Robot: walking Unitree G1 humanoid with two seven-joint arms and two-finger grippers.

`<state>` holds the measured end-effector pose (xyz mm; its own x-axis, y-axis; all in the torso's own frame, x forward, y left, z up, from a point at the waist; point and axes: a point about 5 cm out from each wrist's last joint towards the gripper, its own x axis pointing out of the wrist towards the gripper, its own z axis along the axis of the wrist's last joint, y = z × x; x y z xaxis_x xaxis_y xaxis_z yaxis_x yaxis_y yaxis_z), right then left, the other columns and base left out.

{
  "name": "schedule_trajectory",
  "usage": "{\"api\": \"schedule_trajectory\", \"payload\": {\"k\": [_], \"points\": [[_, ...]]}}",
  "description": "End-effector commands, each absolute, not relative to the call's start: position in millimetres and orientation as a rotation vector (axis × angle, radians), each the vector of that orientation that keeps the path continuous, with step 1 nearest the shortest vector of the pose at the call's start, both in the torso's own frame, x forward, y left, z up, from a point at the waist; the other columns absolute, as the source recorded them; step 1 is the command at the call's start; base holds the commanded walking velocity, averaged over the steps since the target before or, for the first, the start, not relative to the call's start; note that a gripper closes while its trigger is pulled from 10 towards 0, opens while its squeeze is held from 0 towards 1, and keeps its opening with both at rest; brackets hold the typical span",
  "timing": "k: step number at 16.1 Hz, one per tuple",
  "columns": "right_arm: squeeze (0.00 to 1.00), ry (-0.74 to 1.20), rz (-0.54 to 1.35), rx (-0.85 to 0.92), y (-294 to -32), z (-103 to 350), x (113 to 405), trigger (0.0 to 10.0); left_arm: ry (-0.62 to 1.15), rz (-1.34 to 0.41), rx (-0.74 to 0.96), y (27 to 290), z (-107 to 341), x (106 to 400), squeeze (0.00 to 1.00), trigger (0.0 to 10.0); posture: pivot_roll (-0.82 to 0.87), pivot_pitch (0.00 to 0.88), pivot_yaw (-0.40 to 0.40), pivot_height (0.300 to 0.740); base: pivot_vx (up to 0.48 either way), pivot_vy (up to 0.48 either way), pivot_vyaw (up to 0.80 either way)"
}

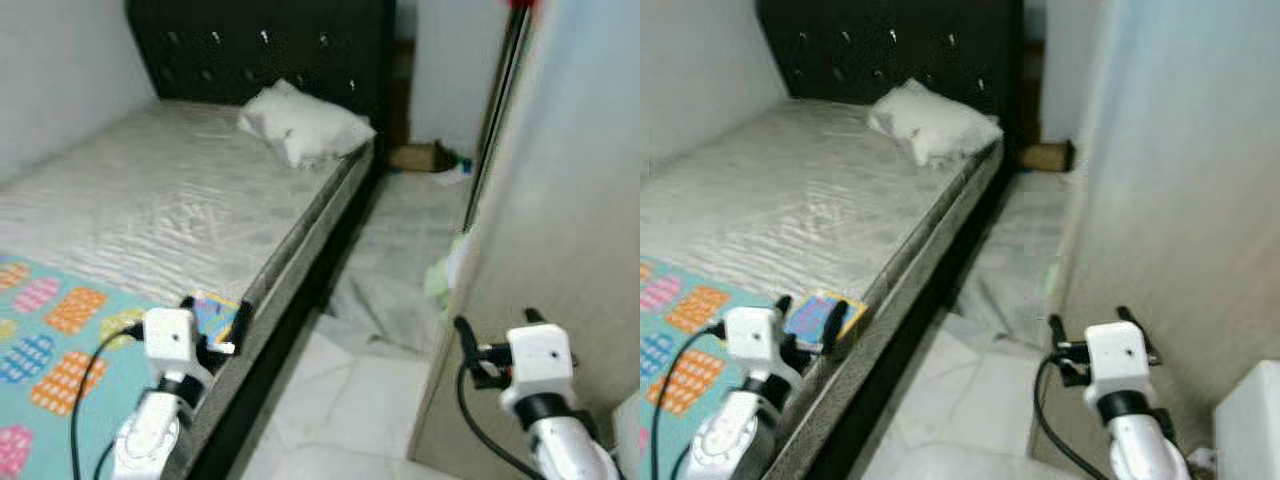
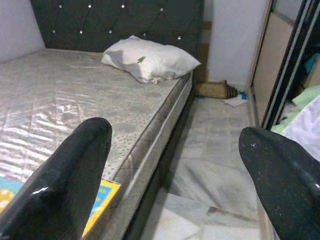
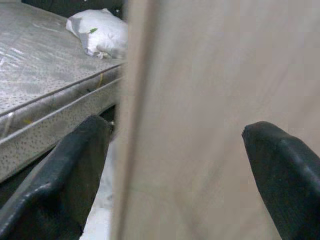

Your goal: Clean up the room

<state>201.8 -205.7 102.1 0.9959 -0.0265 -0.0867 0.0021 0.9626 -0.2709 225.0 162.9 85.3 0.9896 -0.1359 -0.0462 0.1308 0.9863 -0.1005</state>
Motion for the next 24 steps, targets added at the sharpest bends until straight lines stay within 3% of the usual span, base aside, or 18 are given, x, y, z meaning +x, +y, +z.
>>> {"api": "schedule_trajectory", "payload": {"k": [1,24], "points": [[0.0,0.09,0.006,-0.267,-201.0,100.9,203.4,10.0,0.054,-0.109,-0.07,171.5,86.0,225.5,0.0,10.0,-0.21,0.0,0.071,0.74,0.0,0.0,0.0],[0.0,0.082,0.02,-0.272,-198.2,103.8,206.9,10.0,0.058,-0.126,-0.119,168.0,84.2,225.0,0.0,10.0,-0.22,0.0,0.067,0.74,0.0,0.016,0.0]]}}
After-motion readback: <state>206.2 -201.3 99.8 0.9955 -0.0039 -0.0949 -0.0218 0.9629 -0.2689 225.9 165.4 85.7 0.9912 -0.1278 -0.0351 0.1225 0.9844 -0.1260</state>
